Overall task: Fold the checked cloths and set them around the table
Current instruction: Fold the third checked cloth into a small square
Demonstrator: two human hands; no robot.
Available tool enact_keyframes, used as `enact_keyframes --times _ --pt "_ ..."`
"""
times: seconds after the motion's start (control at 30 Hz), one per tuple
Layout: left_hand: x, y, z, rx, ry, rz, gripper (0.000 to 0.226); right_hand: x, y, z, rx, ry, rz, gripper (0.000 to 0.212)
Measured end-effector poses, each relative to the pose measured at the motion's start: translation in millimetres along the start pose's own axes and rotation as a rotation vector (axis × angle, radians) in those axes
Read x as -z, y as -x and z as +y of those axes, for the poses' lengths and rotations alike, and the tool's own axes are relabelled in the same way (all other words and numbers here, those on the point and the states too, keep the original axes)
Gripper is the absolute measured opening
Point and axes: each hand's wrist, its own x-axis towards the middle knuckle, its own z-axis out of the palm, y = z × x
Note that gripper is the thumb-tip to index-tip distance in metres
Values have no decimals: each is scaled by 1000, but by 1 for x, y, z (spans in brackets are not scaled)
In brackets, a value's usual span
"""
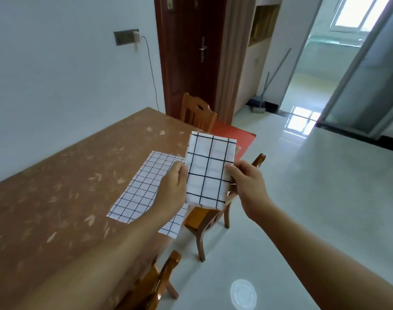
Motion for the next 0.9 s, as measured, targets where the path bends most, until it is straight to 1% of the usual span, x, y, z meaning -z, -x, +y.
enact_keyframes --times 0.17,0.3,0.4,0.47,0.57,0.7,0.77,0.8,0.87,0.9 --pt "-80 -17 39 -16 11 -40 35 87 -25 3 0 -58 31 16" --pt "-157 -28 70 9 11 -99 36 174 -48 6 -9 -50 60 15" --pt "-211 -41 98 -36 -1 -155 36 243 -68 3 -20 -52 0 7" --pt "-238 -50 122 -64 -16 -213 37 285 -84 -3 -33 -100 -12 11" --pt "-269 -59 152 -101 -48 -292 39 336 -109 -14 -101 -172 -17 12" --pt "-317 -90 168 -106 4 -430 35 389 -147 -21 -202 -20 -136 9" --pt "-344 -114 162 -67 77 -502 34 409 -168 -21 -211 51 -171 9" --pt "-357 -128 156 -36 102 -532 33 416 -180 -21 -207 69 -160 8" --pt "-380 -155 148 83 197 -561 29 428 -204 -17 -192 53 -94 6" --pt "-389 -168 149 157 292 -574 26 432 -217 -15 -185 22 -50 6"
